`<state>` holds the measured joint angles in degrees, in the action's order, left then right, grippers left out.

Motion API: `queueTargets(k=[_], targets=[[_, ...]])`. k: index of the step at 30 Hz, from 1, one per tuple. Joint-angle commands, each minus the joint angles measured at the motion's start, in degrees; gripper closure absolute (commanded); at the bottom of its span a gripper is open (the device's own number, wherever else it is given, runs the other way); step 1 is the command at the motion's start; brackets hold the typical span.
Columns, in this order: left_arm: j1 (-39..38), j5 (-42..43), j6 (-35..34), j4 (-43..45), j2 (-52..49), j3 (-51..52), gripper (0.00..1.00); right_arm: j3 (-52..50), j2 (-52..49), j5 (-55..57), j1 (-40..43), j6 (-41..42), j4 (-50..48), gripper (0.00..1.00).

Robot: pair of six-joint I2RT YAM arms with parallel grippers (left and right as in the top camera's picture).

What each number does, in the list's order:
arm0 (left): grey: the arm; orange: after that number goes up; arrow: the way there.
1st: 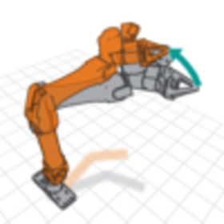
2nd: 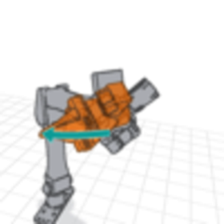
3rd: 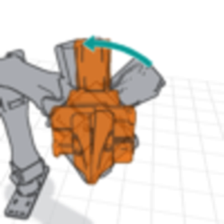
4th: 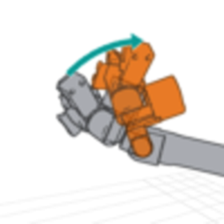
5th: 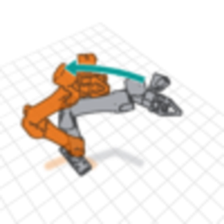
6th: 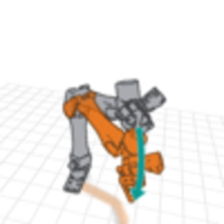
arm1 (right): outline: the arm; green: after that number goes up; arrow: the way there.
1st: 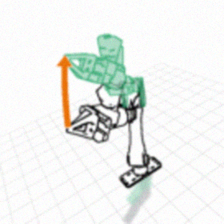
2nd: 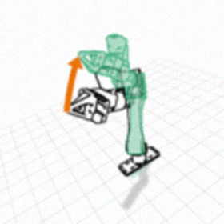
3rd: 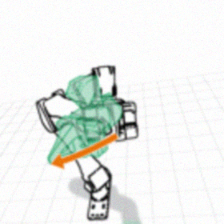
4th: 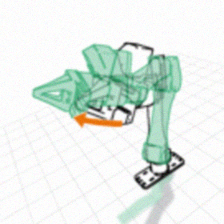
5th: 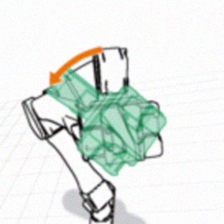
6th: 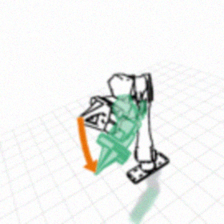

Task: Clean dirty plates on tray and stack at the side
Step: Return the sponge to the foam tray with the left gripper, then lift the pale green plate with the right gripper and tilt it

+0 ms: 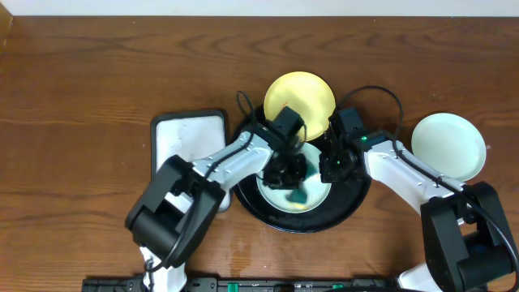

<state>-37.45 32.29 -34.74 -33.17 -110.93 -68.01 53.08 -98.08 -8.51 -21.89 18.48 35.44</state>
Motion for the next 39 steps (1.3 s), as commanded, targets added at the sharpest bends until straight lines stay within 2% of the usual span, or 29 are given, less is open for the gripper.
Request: queueTargets(k=[1,6,12,19,22,25,26,28,31,39], targets=[[4.2,-12.3,3.0,-6.1,6.5,-1.9,0.93,-0.4,-1.2,2.2,-0.1,-1.4,0.1,0.99],[9.6,-24.5,4.7,-13.2,17.7,-2.4,0.93,-0.4,-1.2,2.2,-0.1,-1.4,0.1,0.99],[17.4,-38.9,4.7,-20.5,22.0,-1.8,0.92,-0.2,2.6,2.3,-0.1,-3.0,0.2,0.99],[28.0,-39.3,4.7,-17.9,19.6,4.0,0.91,-0.3,10.8,2.2,-0.1,-3.3,1.2,0.99],[30.3,-38.0,4.8,-16.9,19.3,4.8,0.83,-0.2,12.8,2.2,-0.1,-3.8,1.6,0.99],[31.7,-34.3,7.4,-16.8,19.8,3.8,0.43,-0.2,13.8,2.3,-0.2,-4.2,1.3,0.99],[32.0,-33.2,8.0,-17.3,20.1,3.1,0.38,-0.2,13.8,2.3,-0.2,-4.2,1.2,0.99],[32.3,-31.5,8.2,-19.6,21.2,0.9,0.33,0.3,13.8,2.3,-0.2,-4.5,1.4,0.99],[32.3,-31.2,8.3,-22.6,24.3,-1.4,0.31,2.2,13.8,2.3,-0.2,-5.5,2.2,0.99],[32.3,-28.4,8.8,-24.5,39.0,-2.8,0.22,16.1,13.8,2.3,-3.9,-5.2,7.6,0.99]])
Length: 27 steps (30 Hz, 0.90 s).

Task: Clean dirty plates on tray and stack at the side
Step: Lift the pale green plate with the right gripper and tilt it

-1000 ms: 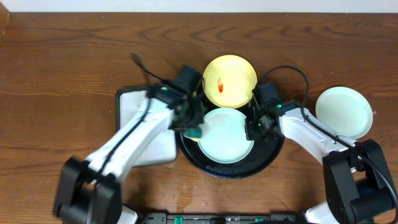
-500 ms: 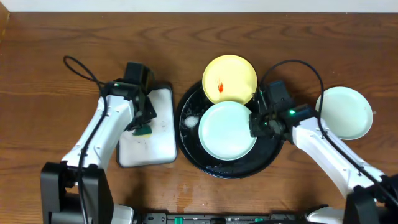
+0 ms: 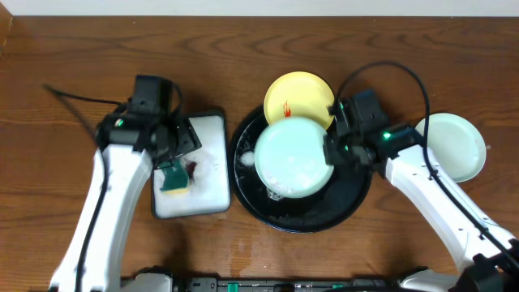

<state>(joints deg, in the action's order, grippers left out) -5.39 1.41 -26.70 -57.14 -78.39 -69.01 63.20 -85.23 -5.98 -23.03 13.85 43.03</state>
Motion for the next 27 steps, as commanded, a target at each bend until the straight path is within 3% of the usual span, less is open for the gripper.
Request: queueTargets(k=[1,13,19,27], targets=[[0.2,3.1,0.8,-0.5,8.6,-1.8,0.21,7.1,0.9,-0.3,-3.7,-0.6,-0.1,0.99],[0.2,4.6,0.7,-1.0,34.2,-1.8,0.2,12.6,-9.2,11.8,-20.3,-1.9,-17.4,0.99],[0.2,4.6,0.8,-3.6,42.8,-1.8,0.2,12.6,-11.8,23.4,-27.1,-14.9,-27.2,0.99],[0.2,4.6,0.8,-4.0,44.1,-1.7,0.2,12.6,-11.1,41.8,-35.5,-29.1,-32.4,0.99]])
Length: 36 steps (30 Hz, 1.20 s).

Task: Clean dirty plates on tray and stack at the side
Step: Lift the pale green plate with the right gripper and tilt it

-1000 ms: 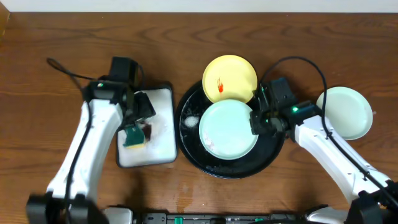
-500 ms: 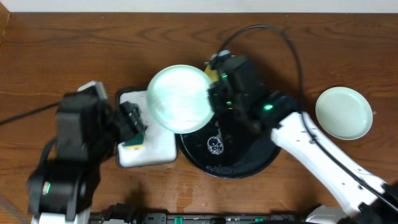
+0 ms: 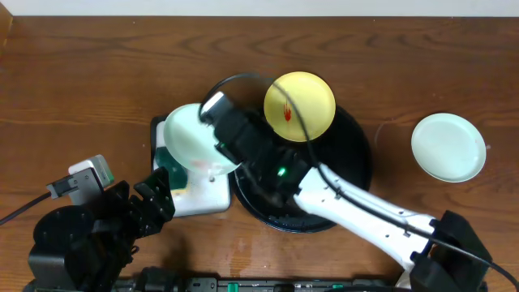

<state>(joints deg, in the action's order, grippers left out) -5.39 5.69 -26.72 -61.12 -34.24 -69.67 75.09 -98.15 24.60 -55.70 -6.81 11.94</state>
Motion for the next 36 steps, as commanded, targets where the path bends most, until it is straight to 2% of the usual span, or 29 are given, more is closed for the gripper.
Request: queueTargets(k=[1,8,21,36], targets=[[0.2,0.3,0.8,0.0,-0.1,-1.1,0.2,0.7,1.9,12.9,-3.7,-9.7,-1.9,0.99],[0.2,0.3,0.8,0.0,-0.1,-1.1,0.19,0.7,1.9,24.1,-8.1,-15.2,-8.1,0.99],[0.2,0.3,0.8,0.0,-0.1,-1.1,0.19,0.7,1.9,25.1,-9.3,-16.7,-12.4,0.99],[0.2,0.3,0.8,0.0,-0.1,-1.1,0.19,0.7,1.9,24.9,-9.3,-17.3,-12.7,0.99]])
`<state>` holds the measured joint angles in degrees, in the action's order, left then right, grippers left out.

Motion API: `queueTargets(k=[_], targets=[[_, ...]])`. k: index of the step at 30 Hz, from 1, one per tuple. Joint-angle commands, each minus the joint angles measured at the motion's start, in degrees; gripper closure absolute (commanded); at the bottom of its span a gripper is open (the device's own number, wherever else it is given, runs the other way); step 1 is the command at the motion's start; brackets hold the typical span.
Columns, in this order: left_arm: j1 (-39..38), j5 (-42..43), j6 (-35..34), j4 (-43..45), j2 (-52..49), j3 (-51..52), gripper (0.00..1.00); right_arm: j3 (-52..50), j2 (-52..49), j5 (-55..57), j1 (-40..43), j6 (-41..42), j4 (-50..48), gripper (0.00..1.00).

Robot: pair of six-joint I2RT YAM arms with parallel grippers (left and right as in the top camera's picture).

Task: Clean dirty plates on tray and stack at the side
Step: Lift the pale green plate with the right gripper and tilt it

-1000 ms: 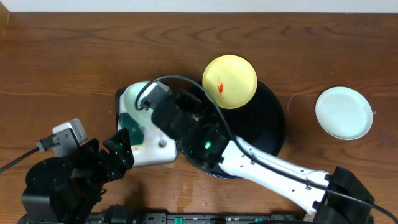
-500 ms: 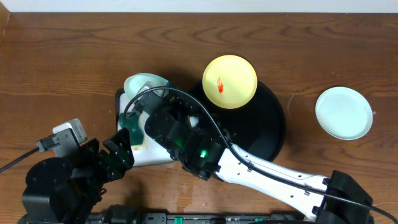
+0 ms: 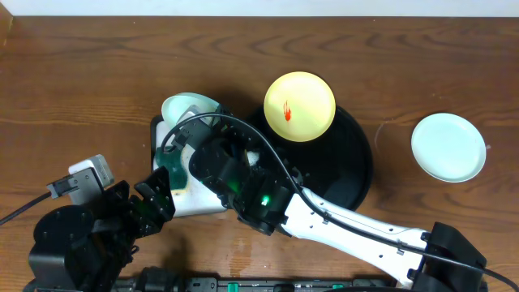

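Observation:
A yellow plate [image 3: 300, 107] with a red smear sits on the far rim of the round black tray [image 3: 345, 174]. My right arm reaches across to the left, and its gripper [image 3: 203, 136] holds a pale green plate [image 3: 186, 109] tilted over the far end of the white rectangular tray [image 3: 207, 199]. A green sponge [image 3: 172, 178] lies on that white tray. My left gripper [image 3: 160, 195] sits right beside the sponge, with its arm folded at the bottom left. Whether its fingers are open or shut is hidden.
A second pale green plate [image 3: 448, 147] rests on the wooden table [image 3: 81, 89] at the right. The right arm's forearm crosses the lower half of the black tray. The left arm's bulk fills the bottom left corner.
The right gripper has carried the pale green plate a little further back and left over the white tray, tilting it more steeply. The left arm and sponge have not moved.
First the left gripper had the sponge on the pale plate in the black tray while the right gripper held the plate's rim. Then the sponge was at the white tray and the plate was raised. Later the right gripper held the plate over the white tray, as now.

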<state>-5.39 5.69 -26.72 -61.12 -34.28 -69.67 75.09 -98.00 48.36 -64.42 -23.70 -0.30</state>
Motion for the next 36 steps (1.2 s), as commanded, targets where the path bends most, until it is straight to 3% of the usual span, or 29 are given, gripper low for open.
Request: queueTargets(k=[1,20,28,31,34,36], targets=[[0.2,0.3,0.8,0.0,0.0,-1.1,0.19,0.7,1.8,1.1,-0.5,-0.4,-0.4,0.99],[0.2,0.3,0.8,0.0,0.0,-1.1,0.19,0.7,1.8,1.1,-0.5,-0.5,-0.8,0.99],[0.2,0.3,0.8,0.0,0.0,-1.1,0.19,0.7,1.8,-1.2,-0.5,-6.9,-2.0,0.99],[0.2,0.3,0.8,0.0,0.0,-1.1,0.19,0.7,1.8,-4.1,-0.6,-5.4,-2.3,0.99],[0.2,0.3,0.8,0.0,0.0,-1.1,0.19,0.7,1.7,-2.1,-1.2,-9.9,-3.7,0.99],[0.2,0.3,0.8,0.0,0.0,-1.1,0.19,0.7,1.8,-1.8,-0.9,-7.1,-4.9,0.99]])
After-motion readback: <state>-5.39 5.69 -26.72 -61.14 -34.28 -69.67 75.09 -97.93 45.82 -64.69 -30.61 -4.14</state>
